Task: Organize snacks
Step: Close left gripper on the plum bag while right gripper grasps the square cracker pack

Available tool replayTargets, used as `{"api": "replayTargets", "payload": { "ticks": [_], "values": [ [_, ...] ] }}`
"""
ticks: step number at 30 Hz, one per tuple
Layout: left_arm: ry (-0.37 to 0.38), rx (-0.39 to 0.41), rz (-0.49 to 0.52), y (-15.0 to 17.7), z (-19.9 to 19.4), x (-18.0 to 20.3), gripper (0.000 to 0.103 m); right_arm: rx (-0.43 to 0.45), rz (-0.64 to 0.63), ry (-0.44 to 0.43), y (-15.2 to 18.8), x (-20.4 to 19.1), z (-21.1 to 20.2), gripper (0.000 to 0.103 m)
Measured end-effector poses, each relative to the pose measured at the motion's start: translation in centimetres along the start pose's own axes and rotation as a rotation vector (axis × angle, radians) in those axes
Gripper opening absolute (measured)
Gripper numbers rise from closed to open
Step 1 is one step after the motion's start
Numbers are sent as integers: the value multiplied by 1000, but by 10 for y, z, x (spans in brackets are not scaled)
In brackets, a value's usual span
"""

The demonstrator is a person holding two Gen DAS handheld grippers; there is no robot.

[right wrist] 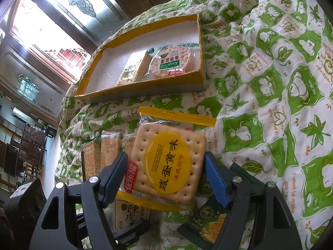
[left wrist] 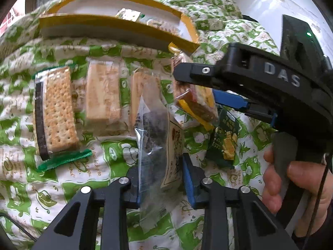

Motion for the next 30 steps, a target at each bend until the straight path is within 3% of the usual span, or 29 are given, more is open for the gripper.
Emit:
{"api": "replayTargets", "payload": {
  "ticks": [13, 20, 27, 30],
  "values": [
    [36, 67, -42, -7, -32, -10, 25, 34, 11, -38, -3, 0, -12, 74],
    [52, 136, -73, -18, -63, -26, 22, 101, 23, -140, -13, -10, -28, 74],
    [35, 111, -70, -17, -53, -28, 22, 90, 3, -152, -11, -17, -28, 74],
    [25, 86, -69, -12, -44, -28, 22, 30, 16, -169, -3, -18, -15, 74]
  ]
}}
Point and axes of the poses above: each gripper's, at about its wrist camera, not at the fingertips, and z roughly the way its jaws point, x to its right, y to its underside, the point moved 10 cm from there along z, roughly the way its jaws point, and after that the axes turned 10 degrees about -y, right-handed, at the moved point
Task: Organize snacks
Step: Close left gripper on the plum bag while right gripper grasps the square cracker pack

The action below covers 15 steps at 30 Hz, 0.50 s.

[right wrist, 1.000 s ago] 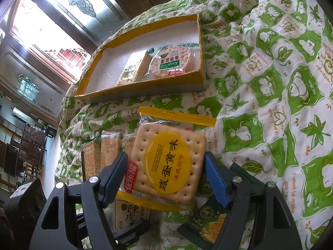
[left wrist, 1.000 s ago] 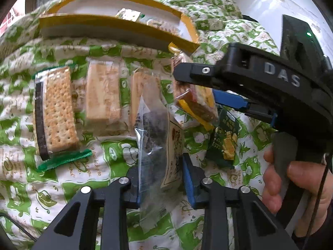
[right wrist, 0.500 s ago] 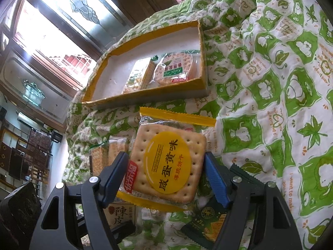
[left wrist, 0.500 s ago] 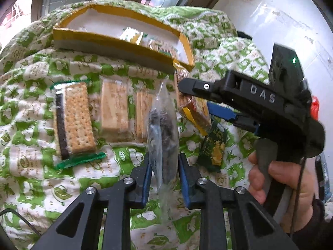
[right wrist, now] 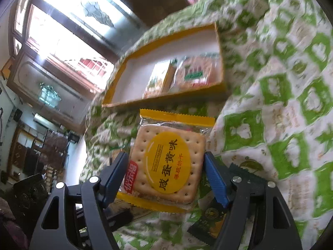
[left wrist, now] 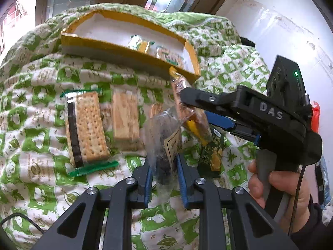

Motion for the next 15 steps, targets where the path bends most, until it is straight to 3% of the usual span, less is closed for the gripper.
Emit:
{"api": "replayTargets", "payload": {
  "ticks": [5, 12, 15],
  "values": [
    [12, -20, -26, 2, 6, -3, 22, -61, 5, 42, 9, 7, 13, 74],
    [-2, -18, -8, -2, 13, 5, 22, -59, 13, 47, 9, 6, 14, 74],
    [-2, -17, -12, -6, 15, 7, 22, -65, -5, 70, 6, 6, 22, 80]
  ]
}}
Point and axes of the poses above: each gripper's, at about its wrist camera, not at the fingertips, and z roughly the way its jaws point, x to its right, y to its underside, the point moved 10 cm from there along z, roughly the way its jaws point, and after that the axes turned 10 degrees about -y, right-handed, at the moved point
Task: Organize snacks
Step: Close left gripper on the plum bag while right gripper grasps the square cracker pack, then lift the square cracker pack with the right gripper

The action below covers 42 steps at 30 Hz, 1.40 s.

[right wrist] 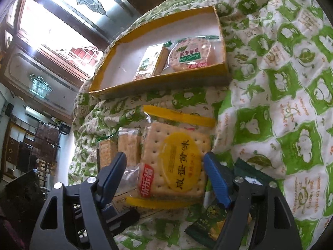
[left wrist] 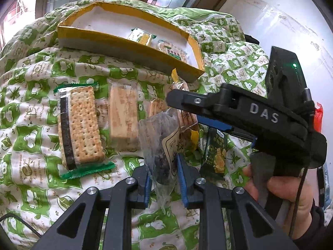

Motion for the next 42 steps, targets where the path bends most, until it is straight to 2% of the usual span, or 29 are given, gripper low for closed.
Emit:
{"api": "replayTargets", "payload": {
  "ticks": [2, 7, 8, 9, 13, 16, 19, 23, 30, 42],
  "values": [
    [-2, 1, 1, -1, 1, 1, 22, -5, -13, 24, -3, -2, 7, 83],
    [-15, -3, 12, -5, 7, 3, 22, -22, 0, 64, -4, 8, 17, 82],
    [-14, -9, 15, -5, 9, 3, 22, -30, -1, 73, -3, 10, 18, 72],
    [-14, -11, 14, -6, 10, 3, 22, -31, -5, 84, -2, 12, 17, 69],
    [-11, -10, 13, -11, 12, 3, 22, -6, 1, 88, -3, 12, 10, 68],
    [-9, -9, 14, -13, 15, 4, 22, 21, 46, 54, -3, 18, -3, 68],
    [-14, -8, 25, -19, 19, 9, 23, 45, 87, -26, -5, 16, -10, 67],
    [-16, -13, 19, -23, 26, 8, 24, 79, 52, -87, -11, -1, -14, 67],
    [-20, 33, 33, -26, 24, 12, 23, 127, 66, -79, -18, 8, -30, 67],
    [3, 78, 16, -30, -5, 2, 21, 163, 64, -84, -22, 12, -43, 65]
  ]
}}
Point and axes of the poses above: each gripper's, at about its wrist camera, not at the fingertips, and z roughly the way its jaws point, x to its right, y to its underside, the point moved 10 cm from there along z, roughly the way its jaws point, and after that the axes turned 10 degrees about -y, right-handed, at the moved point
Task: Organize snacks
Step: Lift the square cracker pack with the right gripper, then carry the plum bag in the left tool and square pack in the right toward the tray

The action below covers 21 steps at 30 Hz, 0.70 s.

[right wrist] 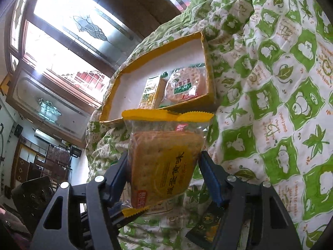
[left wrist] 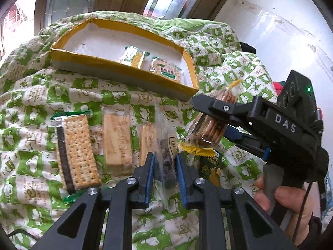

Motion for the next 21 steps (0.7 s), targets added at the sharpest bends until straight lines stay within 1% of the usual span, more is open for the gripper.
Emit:
{"api": "replayTargets", "payload": {
  "ticks": [9, 13, 15, 17, 18, 19, 21],
  "values": [
    [21, 34, -21, -6, -19, -5, 20, 4, -20, 0, 0, -3, -3, 61],
    [25, 46, -30, -9, -24, -7, 20, -1, -26, -1, 0, -5, 0, 57],
    [25, 49, -31, -10, -25, -6, 19, -3, -28, -3, 0, -6, 0, 52],
    [26, 53, -32, -12, -26, -6, 19, -6, -30, -3, 0, -6, 1, 41],
    [26, 56, -31, -12, -27, -7, 19, -6, -29, -5, 0, -6, 1, 34],
    [25, 57, -30, -12, -27, -7, 19, -9, -29, -3, 0, -6, 1, 19],
    [25, 59, -27, -12, -29, -7, 19, -18, -27, -1, 1, -5, 2, 19]
  ]
}}
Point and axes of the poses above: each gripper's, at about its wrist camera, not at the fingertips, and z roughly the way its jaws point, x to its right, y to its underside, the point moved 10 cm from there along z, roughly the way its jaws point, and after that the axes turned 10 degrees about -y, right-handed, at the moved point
